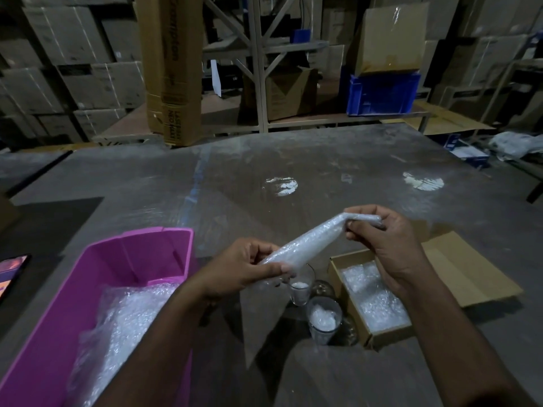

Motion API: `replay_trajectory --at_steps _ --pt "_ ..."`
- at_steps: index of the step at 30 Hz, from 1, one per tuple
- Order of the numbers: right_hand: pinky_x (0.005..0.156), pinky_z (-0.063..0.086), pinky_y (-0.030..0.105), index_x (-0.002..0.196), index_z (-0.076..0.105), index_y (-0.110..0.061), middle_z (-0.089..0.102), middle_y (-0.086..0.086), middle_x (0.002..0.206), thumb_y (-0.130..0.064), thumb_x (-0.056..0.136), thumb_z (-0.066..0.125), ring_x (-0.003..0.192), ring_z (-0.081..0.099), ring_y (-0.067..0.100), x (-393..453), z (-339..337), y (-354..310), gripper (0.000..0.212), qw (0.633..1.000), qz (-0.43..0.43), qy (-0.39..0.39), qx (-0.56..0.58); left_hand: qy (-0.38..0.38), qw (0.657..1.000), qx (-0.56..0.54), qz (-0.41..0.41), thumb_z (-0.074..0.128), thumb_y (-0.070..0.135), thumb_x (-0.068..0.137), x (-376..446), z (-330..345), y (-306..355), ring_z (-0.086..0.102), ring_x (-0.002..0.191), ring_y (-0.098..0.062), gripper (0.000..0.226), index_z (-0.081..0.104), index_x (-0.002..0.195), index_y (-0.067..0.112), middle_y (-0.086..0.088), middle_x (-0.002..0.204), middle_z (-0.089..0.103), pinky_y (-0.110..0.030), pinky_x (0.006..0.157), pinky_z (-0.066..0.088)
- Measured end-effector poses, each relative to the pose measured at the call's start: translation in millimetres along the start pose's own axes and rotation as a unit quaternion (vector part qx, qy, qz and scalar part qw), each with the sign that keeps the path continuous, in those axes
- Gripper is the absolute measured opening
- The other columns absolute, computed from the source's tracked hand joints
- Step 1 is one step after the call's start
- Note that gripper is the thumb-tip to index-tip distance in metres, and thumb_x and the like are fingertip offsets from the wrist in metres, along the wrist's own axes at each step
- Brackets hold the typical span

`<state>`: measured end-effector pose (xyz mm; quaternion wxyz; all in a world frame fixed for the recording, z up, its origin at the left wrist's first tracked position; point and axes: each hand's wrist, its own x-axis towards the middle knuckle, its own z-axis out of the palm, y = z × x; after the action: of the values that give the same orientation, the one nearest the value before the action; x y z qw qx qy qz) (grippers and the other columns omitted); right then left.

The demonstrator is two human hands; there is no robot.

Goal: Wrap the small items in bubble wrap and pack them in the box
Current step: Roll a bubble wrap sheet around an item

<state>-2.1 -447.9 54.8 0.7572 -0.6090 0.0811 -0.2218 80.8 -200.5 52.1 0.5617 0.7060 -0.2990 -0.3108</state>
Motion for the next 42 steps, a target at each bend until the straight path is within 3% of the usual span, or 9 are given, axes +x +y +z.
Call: replay_trajectory --at_steps 7,10,17,23,28,34,36,38,42 --pt "0.071 0.057 0.023 0.106 0.07 -0.014 0.073 0.005 0.098 0.0 0.094 0.062 0.087 0.067 0.015 4.4 -2.3 5.0 0.019 1.0 0.008 0.02 -0.01 -0.12 0.992 -0.034 0.023 0.061 0.008 0.098 -8.4 0.0 8.7 0.062 0.114 -0.029 0.032 0.064 0.128 -0.004 -0.029 0.128 0.065 -0.034 0.101 0.048" --pt "0.073 0.057 0.024 0.116 0.064 -0.015 0.071 0.008 0.105 0.004 0.094 0.061 0.092 0.068 0.016 3.3 0.3 8.7 0.029 1.0 0.005 0.015 -0.008 -0.103 0.992 -0.056 0.052 0.066 0.007 0.093 -8.8 3.4 10.9 0.062 0.112 -0.022 0.029 0.069 0.121 0.0 -0.015 0.121 0.069 -0.029 0.099 0.048" --pt "0.075 0.057 0.026 0.121 0.068 -0.036 0.063 0.001 0.121 0.006 0.093 0.061 0.097 0.065 0.018 -11.3 11.3 17.8 0.051 0.997 0.011 -0.037 -0.074 0.04 0.976 -0.156 0.149 0.083 0.011 0.078 -1.9 19.2 21.6 0.068 0.084 -0.008 0.017 0.081 0.093 0.016 0.0 0.092 0.075 -0.02 0.076 0.053" --pt "0.073 0.053 0.024 0.107 0.074 -0.014 0.061 0.006 0.11 -0.001 0.101 0.049 0.081 0.062 0.014 -35.7 33.6 24.7 0.029 0.977 0.067 -0.153 -0.135 0.234 0.942 -0.173 0.164 0.081 0.017 0.076 13.5 24.5 24.2 0.042 0.051 -0.002 0.019 0.076 0.093 0.014 0.005 0.069 0.066 -0.014 0.045 0.033" --pt "0.085 0.051 0.021 0.113 0.071 -0.011 0.061 0.001 0.115 -0.011 0.096 0.066 0.101 0.066 0.011 -44.2 36.4 26.1 0.018 0.961 0.04 -0.239 -0.131 0.3 0.928 -0.143 0.171 0.075 0.003 0.084 14.4 28.8 25.6 0.045 0.044 0.002 0.019 0.074 0.102 0.007 0.005 0.067 0.068 -0.012 0.042 0.033" --pt "0.073 0.058 0.04 0.096 0.069 -0.017 0.057 0.004 0.096 -0.044 0.099 0.058 0.088 0.063 0.024 -43.0 39.6 22.0 0.029 0.946 -0.048 -0.197 -0.252 0.393 0.902 0.041 0.174 0.086 0.013 0.079 15.7 26.9 13.0 0.045 0.052 -0.003 0.012 0.078 0.087 0.016 0.007 0.06 0.061 -0.019 0.049 0.038" --pt "0.066 0.059 0.036 0.095 0.069 -0.019 0.064 0.005 0.089 -0.036 0.096 0.067 0.079 0.066 0.023 -42.0 40.2 18.4 0.017 0.957 -0.057 -0.159 -0.235 0.415 0.888 0.122 0.156 0.086 0.016 0.079 16.6 25.5 8.0 0.046 0.05 0.002 0.011 0.077 0.085 0.019 0.016 0.057 0.058 -0.015 0.05 0.038" --pt "0.06 0.059 0.03 0.098 0.063 -0.015 0.069 0.003 0.084 -0.018 0.089 0.074 0.07 0.066 0.019 -40.3 41.7 15.0 0.014 0.981 -0.027 -0.114 -0.152 0.405 0.885 0.192 0.125 0.085 0.021 0.081 17.5 24.1 2.5 0.056 0.053 0.005 0.017 0.077 0.096 0.019 0.02 0.059 0.061 -0.01 0.055 0.041" --pt "0.063 0.057 0.027 0.102 0.068 -0.011 0.071 0.004 0.088 -0.008 0.093 0.067 0.071 0.065 0.017 -33.8 41.9 4.2 0.01 0.994 -0.01 -0.088 -0.07 0.266 0.937 0.21 0.086 0.073 0.013 0.091 17.9 26.4 -4.8 0.068 0.058 -0.005 0.02 0.076 0.1 0.03 0.013 0.067 0.071 -0.025 0.06 0.053"
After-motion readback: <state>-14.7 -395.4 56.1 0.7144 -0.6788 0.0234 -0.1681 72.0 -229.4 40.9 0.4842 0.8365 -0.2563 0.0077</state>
